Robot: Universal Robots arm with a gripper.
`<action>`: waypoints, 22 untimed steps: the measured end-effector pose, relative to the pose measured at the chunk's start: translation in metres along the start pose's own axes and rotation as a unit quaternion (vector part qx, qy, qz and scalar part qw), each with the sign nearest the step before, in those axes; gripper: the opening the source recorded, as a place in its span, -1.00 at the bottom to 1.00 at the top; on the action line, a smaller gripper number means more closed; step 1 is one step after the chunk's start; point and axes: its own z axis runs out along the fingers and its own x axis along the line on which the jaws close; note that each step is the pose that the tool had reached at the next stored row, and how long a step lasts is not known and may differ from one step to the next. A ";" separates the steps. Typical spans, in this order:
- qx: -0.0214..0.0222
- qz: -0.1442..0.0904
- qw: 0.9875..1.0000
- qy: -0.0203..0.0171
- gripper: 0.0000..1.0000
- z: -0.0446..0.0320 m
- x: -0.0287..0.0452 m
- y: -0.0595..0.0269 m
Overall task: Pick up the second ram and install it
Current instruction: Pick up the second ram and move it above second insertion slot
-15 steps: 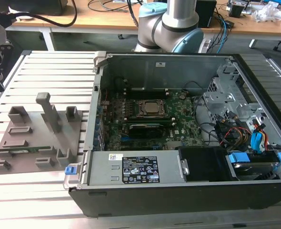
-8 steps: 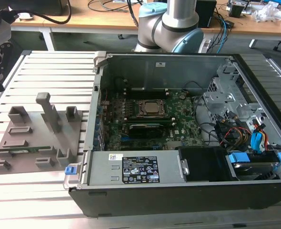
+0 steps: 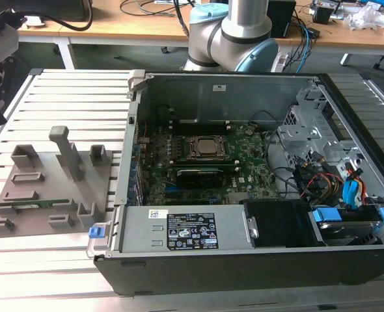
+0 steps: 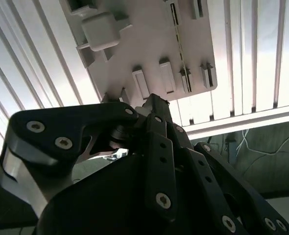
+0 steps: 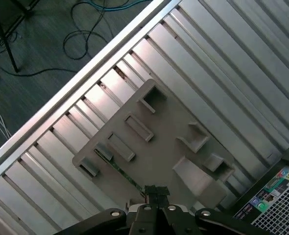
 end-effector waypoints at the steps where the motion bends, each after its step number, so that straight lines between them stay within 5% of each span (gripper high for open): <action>1: 0.000 -0.008 1.000 0.000 -0.80 0.0000 0.0000 0.0000; 6: -0.001 -0.037 0.999 0.000 -0.80 0.0000 0.0000 0.0000; 14: -0.003 -0.104 0.995 -0.001 -0.80 0.0000 0.0000 0.0000; 21: -0.005 -0.163 0.987 -0.002 -0.80 0.0000 0.0000 0.0000; 22: -0.005 -0.174 0.985 -0.002 -0.80 0.0000 0.0000 0.0000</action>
